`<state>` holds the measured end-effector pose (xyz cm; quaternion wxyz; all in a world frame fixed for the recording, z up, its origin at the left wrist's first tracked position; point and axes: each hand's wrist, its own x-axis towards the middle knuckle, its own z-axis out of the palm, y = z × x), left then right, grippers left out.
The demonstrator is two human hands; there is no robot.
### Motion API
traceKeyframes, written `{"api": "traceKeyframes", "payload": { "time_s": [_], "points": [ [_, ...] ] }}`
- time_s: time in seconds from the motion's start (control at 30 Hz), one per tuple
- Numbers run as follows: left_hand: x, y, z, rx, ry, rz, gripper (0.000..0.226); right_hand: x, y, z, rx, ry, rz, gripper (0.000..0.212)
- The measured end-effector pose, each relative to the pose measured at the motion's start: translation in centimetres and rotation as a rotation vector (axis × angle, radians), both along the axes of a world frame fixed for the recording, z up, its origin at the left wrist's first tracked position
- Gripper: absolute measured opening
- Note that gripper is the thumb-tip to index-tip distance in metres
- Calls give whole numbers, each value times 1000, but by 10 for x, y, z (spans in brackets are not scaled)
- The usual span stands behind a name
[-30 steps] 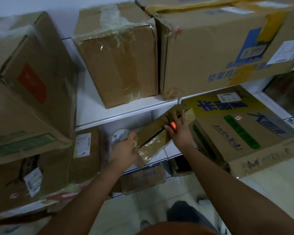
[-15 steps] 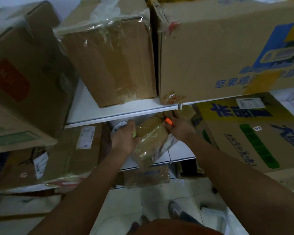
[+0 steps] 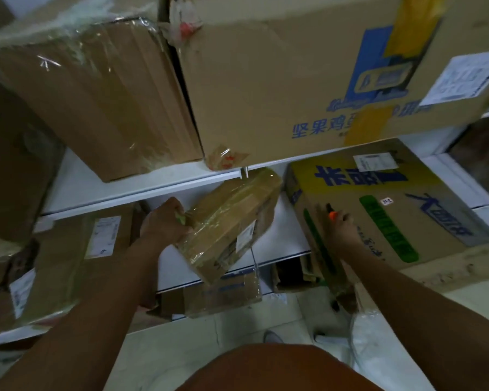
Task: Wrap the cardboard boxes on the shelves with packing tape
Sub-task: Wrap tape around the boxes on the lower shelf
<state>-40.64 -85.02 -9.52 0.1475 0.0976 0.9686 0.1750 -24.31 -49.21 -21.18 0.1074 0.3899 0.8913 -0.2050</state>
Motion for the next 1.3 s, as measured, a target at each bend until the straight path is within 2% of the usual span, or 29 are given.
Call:
{"api": "traceKeyframes", "payload": {
  "time_s": [0.07,0.23,0.33,0.37,0.43,0.5,0.63,0.7,0.73,0.8,0.9,0.93,1.03,1.1,1.17,1.3],
  "points": [
    [-1,3,1,-39,5,-23,44,11,19,-3,35,-82,-2,70],
    [1,3,5,13,-4,-19,45,28,35,-14,90,-173,80,53],
    [7,1,9,29,-16,5,45,25,29,-17,160,-221,20,58],
    [8,1,9,33,-21,16,46,22,23,-15,196,-183,24,60],
    [10,1,10,38,-20,32,48,7,5,-13,205,19,106,57],
    [11,2,11,35,-25,41,48,-11,-33,6,81,217,210,58],
    [15,1,11,35,-84,34,50,-52,-116,47,-549,498,28,86],
    [21,2,11,42,-108,31,49,-72,-139,54,-720,622,-93,108],
    [26,4,13,48,-108,14,47,-79,-144,58,-735,620,-129,113],
    [40,9,13,122,-133,-14,42,-88,-147,64,-620,555,-31,111],
    [72,18,11,459,-447,20,32,-96,-142,65,-413,440,294,103],
    [81,18,8,539,-550,18,32,-98,-139,65,-397,402,396,98],
    [100,17,4,617,-681,-13,32,-93,-136,61,-393,362,633,79],
    [106,12,9,680,-686,42,22,-81,-144,62,-290,347,750,72],
    [110,2,15,730,-606,95,18,-64,-157,58,-137,351,822,74],
    [106,-23,29,745,-367,108,6,-42,-180,54,-47,333,863,103]
  ]
}}
